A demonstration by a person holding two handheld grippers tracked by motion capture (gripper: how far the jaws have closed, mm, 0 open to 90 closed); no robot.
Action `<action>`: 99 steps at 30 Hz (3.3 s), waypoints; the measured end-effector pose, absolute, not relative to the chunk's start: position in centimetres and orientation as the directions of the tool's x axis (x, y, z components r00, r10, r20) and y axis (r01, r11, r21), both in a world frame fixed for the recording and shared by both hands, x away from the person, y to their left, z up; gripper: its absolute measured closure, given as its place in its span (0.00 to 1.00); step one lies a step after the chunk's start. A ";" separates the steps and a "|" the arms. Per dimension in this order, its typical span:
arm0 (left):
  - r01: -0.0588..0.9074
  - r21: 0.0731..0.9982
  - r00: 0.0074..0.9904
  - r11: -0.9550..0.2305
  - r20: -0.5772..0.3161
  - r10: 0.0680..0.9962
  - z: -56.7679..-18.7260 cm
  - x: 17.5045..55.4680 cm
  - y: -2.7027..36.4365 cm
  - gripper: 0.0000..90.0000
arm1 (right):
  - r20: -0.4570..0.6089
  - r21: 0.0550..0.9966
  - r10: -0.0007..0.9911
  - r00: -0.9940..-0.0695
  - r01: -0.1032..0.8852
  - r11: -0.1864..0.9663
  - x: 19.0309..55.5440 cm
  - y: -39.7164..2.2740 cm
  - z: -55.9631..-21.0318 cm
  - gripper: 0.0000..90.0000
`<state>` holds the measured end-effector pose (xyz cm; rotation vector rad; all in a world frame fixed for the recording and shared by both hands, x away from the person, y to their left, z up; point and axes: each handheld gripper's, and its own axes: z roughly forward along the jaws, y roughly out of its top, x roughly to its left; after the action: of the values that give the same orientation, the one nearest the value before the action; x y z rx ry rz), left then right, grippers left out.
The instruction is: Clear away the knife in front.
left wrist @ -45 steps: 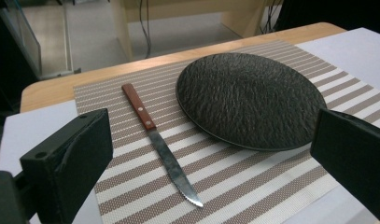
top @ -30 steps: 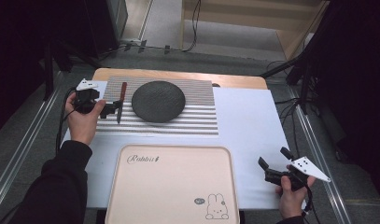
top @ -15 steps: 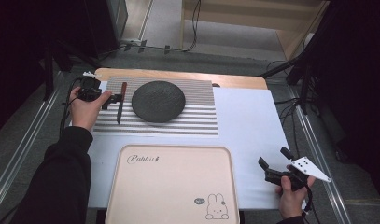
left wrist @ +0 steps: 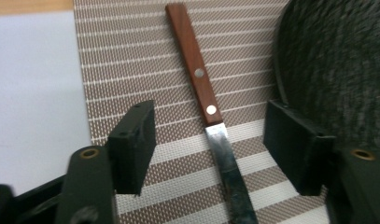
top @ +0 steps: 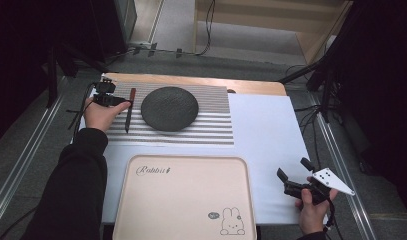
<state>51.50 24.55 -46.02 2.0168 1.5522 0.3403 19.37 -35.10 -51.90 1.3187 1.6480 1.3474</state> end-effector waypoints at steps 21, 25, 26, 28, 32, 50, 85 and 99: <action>0.818 0.551 0.270 -0.167 -0.112 0.956 -47.8 53.0 22.5 0.72 | 0.124 0.953 0.945 -0.303 0.302 -0.029 19.3 -35.2 -51.9 0.00; 0.813 0.559 0.263 -0.167 -0.095 0.960 -48.0 53.1 22.5 0.75 | 0.121 0.953 0.945 -0.303 0.301 -0.025 19.3 -35.2 -51.9 0.00; 0.812 0.559 0.262 -0.170 -0.088 0.961 -48.0 53.1 22.5 0.75 | 0.124 0.953 0.945 -0.303 0.301 -0.028 19.3 -35.2 -51.9 0.00; 0.811 0.559 0.257 -0.172 -0.076 0.963 -48.0 53.0 22.4 0.78 | 0.124 0.953 0.945 -0.303 0.301 -0.028 19.3 -35.2 -51.9 0.00; 0.809 0.557 0.254 -0.187 -0.045 0.966 -48.0 52.9 22.2 0.84 | 0.121 0.953 0.945 -0.303 0.301 -0.026 19.4 -35.2 -51.9 0.00; 0.806 0.555 0.259 -0.205 -0.020 0.966 -47.7 52.4 22.2 0.86 | 0.127 0.952 0.946 -0.299 0.303 -0.032 19.3 -35.2 -51.9 0.00; 0.756 0.623 0.339 -0.199 -0.113 0.934 -44.6 47.0 23.4 0.86 | 0.113 0.952 0.946 -0.303 0.307 -0.016 19.4 -35.0 -51.9 0.00; 0.741 0.641 0.371 -0.198 -0.145 0.917 -44.2 43.9 24.1 0.86 | 0.116 0.952 0.946 -0.304 0.305 -0.019 19.4 -35.1 -51.9 0.00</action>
<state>43.95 24.09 -44.19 1.9992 1.4277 0.3574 19.38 -35.10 -51.89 1.3165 1.6501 1.3441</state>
